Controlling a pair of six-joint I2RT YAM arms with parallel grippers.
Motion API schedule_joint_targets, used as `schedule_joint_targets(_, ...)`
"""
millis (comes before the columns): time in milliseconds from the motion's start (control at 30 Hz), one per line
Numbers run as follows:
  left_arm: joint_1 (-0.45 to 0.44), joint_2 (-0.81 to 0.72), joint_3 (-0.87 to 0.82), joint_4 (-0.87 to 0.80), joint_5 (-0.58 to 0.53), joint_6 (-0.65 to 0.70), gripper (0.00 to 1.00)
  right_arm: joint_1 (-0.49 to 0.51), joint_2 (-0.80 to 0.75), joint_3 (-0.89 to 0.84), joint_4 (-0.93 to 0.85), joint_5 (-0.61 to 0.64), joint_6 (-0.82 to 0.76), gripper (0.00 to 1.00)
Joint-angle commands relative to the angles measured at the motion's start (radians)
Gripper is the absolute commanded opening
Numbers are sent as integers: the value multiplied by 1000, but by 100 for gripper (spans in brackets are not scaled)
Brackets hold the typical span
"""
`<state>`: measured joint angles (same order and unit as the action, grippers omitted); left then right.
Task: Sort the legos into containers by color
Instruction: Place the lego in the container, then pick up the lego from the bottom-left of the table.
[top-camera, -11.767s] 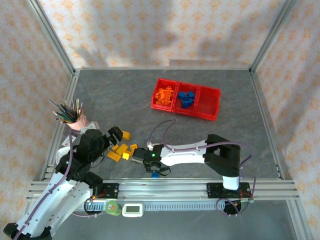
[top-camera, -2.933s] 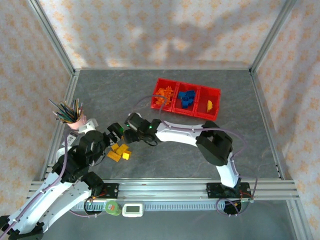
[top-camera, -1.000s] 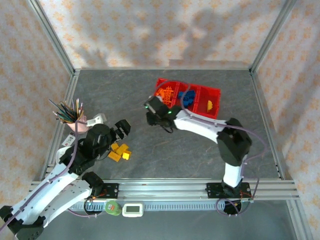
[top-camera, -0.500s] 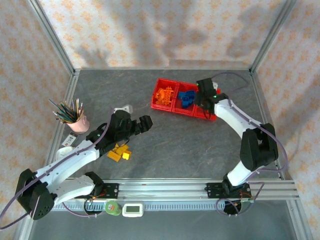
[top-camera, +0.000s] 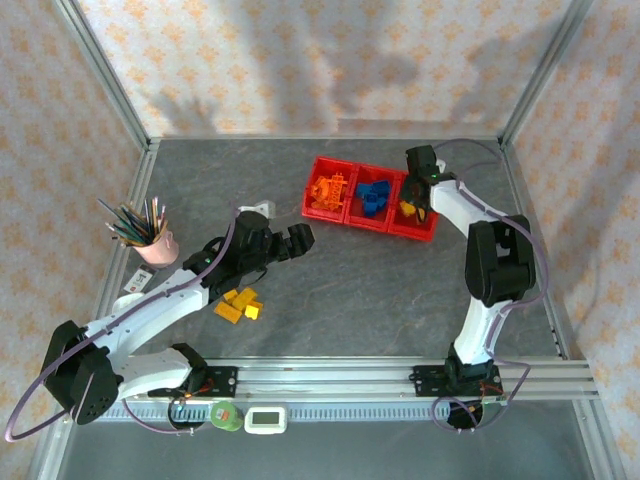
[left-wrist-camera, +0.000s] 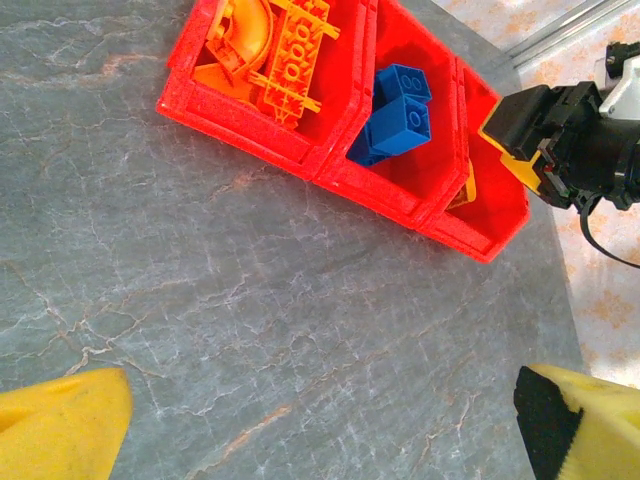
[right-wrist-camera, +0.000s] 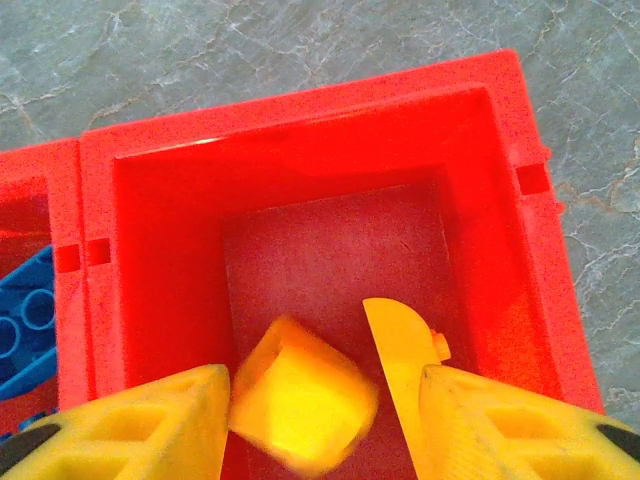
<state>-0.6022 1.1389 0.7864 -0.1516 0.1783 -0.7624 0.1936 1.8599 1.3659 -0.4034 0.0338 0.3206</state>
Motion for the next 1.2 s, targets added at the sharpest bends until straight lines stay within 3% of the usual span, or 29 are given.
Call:
schedule_joint_targets(0,-4,-38,12,7,-29,19,99,4,-64,25,-3,0,-13,53)
schedule_joint_targets(233,2,-119,-28,-24,-85,-11,99,120,-197,-58,6,-46,-23,56)
schedule_joint_targets(467,18,-275,-74,-145,-178,-54,99,349,-276,-139,49,-99,-21,65)
schedule_joint_targets(767,42,-482,-118,-391,-273,-126,99,648,-182,-93,102,-112,-47,77)
schedule_joint_targets(1167,51,-597,-77,-604,-397,-221,99,856,81,65,171,-188,-39,85)
